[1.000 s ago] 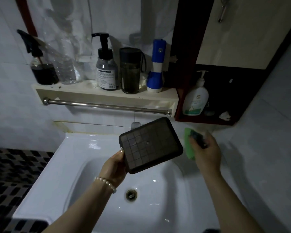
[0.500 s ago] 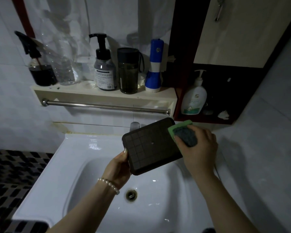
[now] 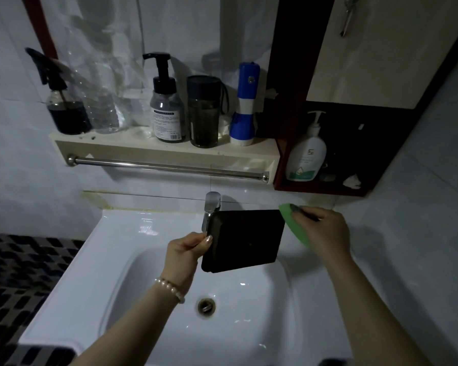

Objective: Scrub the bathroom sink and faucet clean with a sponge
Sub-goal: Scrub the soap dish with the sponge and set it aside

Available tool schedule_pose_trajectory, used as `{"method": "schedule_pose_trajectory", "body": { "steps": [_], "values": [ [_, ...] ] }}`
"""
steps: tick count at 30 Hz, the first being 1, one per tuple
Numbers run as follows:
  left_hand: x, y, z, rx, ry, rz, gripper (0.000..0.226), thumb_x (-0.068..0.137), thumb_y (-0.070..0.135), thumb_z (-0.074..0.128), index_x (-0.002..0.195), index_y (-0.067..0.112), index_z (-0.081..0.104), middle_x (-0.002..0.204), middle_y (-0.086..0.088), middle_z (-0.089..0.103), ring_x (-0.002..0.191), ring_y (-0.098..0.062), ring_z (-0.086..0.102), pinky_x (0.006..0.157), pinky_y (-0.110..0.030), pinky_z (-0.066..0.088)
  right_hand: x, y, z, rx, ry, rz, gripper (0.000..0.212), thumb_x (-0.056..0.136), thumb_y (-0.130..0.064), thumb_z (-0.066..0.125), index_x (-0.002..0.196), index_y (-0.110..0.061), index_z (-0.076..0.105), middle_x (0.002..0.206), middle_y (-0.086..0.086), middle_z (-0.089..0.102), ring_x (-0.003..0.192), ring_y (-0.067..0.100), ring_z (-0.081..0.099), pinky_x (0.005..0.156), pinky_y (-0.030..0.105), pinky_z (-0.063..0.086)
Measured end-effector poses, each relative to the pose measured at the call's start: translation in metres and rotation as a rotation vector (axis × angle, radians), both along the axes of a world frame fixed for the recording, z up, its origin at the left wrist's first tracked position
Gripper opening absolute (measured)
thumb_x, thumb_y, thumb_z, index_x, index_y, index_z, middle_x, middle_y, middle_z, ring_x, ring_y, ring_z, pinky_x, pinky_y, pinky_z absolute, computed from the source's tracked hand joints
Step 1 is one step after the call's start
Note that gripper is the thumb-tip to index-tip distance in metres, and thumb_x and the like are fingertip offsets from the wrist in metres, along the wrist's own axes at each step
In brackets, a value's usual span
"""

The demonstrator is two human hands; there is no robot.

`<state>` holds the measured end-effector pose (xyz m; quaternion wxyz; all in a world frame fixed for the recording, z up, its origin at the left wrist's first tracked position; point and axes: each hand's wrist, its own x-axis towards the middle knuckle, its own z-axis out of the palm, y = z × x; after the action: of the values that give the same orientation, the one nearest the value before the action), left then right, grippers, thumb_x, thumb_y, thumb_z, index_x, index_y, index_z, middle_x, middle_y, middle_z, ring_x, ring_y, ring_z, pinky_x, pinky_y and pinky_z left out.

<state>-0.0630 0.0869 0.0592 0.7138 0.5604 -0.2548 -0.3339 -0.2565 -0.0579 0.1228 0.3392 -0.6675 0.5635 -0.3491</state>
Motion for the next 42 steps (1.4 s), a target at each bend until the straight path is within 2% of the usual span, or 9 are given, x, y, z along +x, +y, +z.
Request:
{"method": "schedule_pose_trajectory", "body": {
  "steps": [3,6,12,18,23,27,31,34,42],
  "values": [
    [-0.004,-0.001,0.004,-0.015,-0.085,-0.007,0.025,0.083,-0.011,0.056,0.066,0.005,0.067,0.063,-0.003,0.058,0.058,-0.008,0.055,0.054,-0.017,0.045,-0.001,-0.003,0.000,0.056,0.237,0.022,0.025,0.073,-0.051,0.069,0.084,-0.029,0.074,0.090,-0.004,0.072,0.092,0.025,0.062,0.090,0.044,0.048],
    [-0.008,-0.001,0.007,-0.015,-0.145,-0.038,0.031,0.082,-0.011,0.058,0.064,0.012,0.068,0.061,0.003,0.059,0.050,-0.003,0.053,0.044,-0.015,0.041,0.002,-0.001,-0.003,0.077,0.277,0.062,0.031,0.074,-0.051,0.068,0.075,-0.021,0.074,0.078,0.000,0.071,0.081,0.024,0.063,0.081,0.039,0.052],
    [-0.014,-0.004,0.013,0.069,-0.419,-0.103,0.033,0.081,-0.006,0.064,0.066,0.022,0.066,0.066,0.006,0.057,0.057,0.004,0.052,0.056,-0.009,0.040,0.020,0.014,-0.006,0.072,0.193,0.163,0.026,0.076,-0.050,0.068,0.071,-0.026,0.074,0.071,-0.001,0.070,0.078,0.022,0.064,0.081,0.040,0.052],
    [-0.012,-0.005,0.022,0.131,-0.399,-0.065,0.028,0.081,-0.005,0.064,0.067,0.019,0.066,0.066,0.005,0.056,0.054,0.006,0.053,0.056,-0.016,0.040,0.038,0.038,-0.002,-0.021,0.072,0.228,0.018,0.075,-0.044,0.070,0.077,-0.028,0.076,0.062,-0.009,0.068,0.069,0.017,0.065,0.070,0.036,0.052],
    [-0.013,-0.005,0.023,0.171,-0.418,-0.030,0.022,0.079,-0.003,0.067,0.068,0.016,0.069,0.064,0.006,0.058,0.056,0.006,0.057,0.055,-0.005,0.040,0.042,0.050,0.001,-0.227,0.051,0.258,0.016,0.070,-0.031,0.076,0.081,-0.020,0.077,0.074,-0.002,0.069,0.073,0.019,0.063,0.067,0.037,0.053],
    [-0.016,-0.008,0.021,0.212,-0.436,0.008,0.004,0.078,0.003,0.071,0.079,0.005,0.075,0.063,0.014,0.063,0.057,0.008,0.059,0.058,-0.002,0.041,0.043,0.045,-0.003,-0.187,0.038,0.247,0.033,0.067,-0.035,0.081,0.095,-0.020,0.075,0.094,-0.002,0.062,0.082,0.011,0.058,0.063,0.018,0.044],
    [-0.025,-0.011,0.020,0.238,-0.442,0.027,0.016,0.077,0.008,0.073,0.069,0.022,0.074,0.062,0.016,0.067,0.063,0.000,0.063,0.064,-0.012,0.050,0.042,0.036,-0.002,-0.068,-0.067,0.210,0.016,0.065,-0.037,0.082,0.073,-0.031,0.069,0.075,-0.016,0.063,0.072,0.006,0.059,0.058,0.020,0.044],
    [-0.031,-0.014,0.017,0.272,-0.427,0.037,0.005,0.078,0.011,0.073,0.076,0.014,0.076,0.069,0.003,0.071,0.071,-0.016,0.068,0.072,-0.029,0.055,0.042,0.033,-0.005,-0.034,-0.088,0.181,0.020,0.066,-0.037,0.081,0.060,-0.034,0.062,0.068,-0.018,0.064,0.069,0.003,0.060,0.057,0.022,0.046],
    [-0.042,-0.015,0.012,0.298,-0.356,0.037,0.005,0.078,0.009,0.072,0.076,0.012,0.076,0.069,0.001,0.071,0.069,-0.016,0.068,0.074,-0.033,0.056,0.044,0.035,-0.010,-0.003,-0.073,0.172,0.018,0.068,-0.037,0.080,0.078,-0.026,0.071,0.079,-0.010,0.067,0.075,0.009,0.062,0.056,0.020,0.042]
  ]
}}
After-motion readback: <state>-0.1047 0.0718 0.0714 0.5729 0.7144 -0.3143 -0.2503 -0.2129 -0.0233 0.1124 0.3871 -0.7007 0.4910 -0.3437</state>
